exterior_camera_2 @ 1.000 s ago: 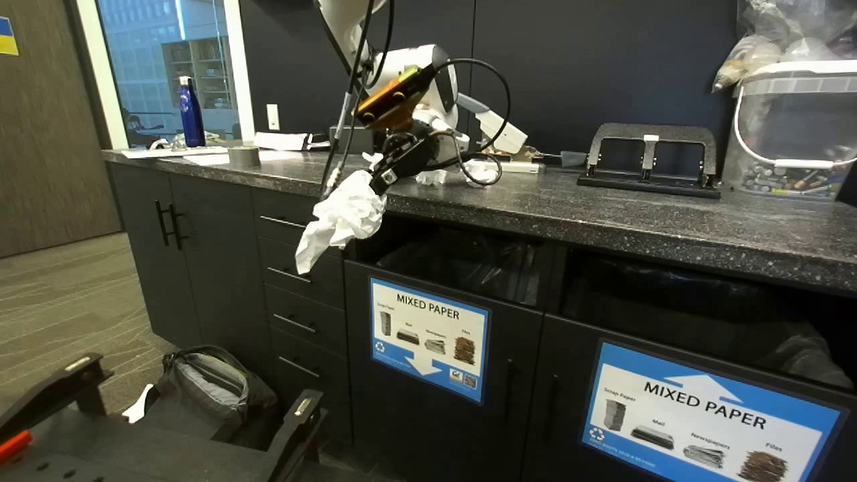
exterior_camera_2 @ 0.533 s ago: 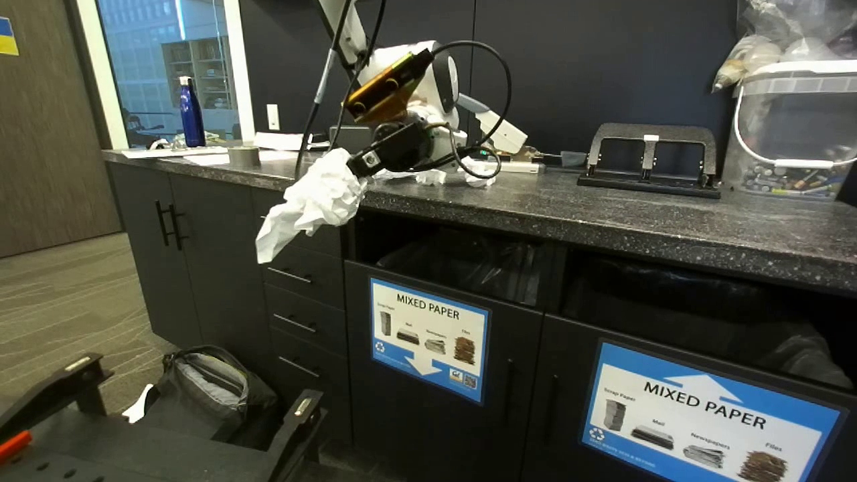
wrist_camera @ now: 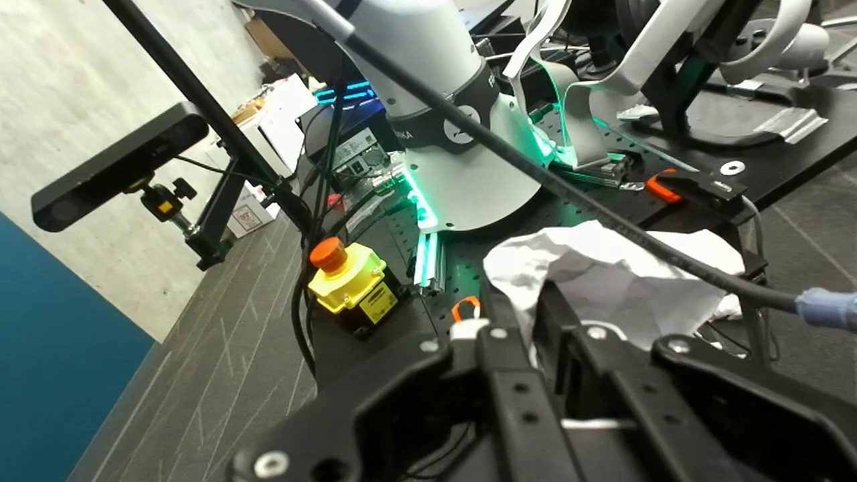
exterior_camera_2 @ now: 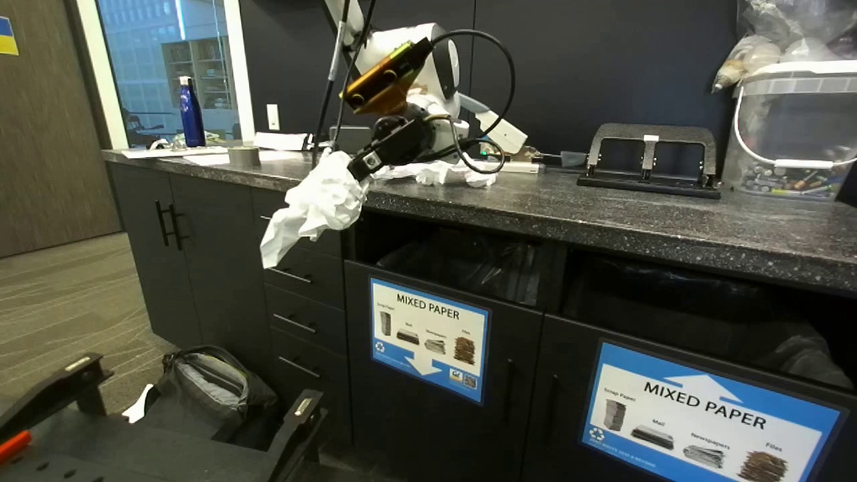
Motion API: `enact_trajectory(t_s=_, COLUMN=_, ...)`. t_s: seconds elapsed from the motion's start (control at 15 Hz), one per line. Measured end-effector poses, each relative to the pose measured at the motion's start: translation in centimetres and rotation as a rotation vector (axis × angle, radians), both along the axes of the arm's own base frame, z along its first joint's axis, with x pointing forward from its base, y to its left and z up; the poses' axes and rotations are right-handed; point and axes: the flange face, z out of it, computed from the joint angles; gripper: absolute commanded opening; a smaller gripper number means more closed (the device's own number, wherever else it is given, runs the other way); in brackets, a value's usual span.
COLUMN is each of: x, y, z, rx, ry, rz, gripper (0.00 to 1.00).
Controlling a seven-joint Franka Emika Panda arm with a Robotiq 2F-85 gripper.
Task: Pick the papers on the counter and put them in the recycle bin
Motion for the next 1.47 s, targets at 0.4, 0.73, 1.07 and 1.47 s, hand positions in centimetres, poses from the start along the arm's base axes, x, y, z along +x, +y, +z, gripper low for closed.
enact_trajectory(t_s=0.4, x=-2.5, y=-0.4, z=0.6, rx=-0.041, ry=0.078, rz=-0.036, gripper=0.14)
enact_trajectory(t_s=0.73, x=-5.0, y=-1.8, z=1.2, rx=-0.131, ry=0.169, rz=-0.091, gripper=0.13)
enact_trajectory(t_s=1.07, x=-4.4, y=-2.9, z=-0.1, rx=-0.172, ry=-0.031, rz=-0.099, gripper=0.14)
enact_trajectory(t_s=1.47, x=-1.7, y=-3.7, z=-4.6, rx=-0.215, ry=-0.397, rz=-0.076, gripper=0.14)
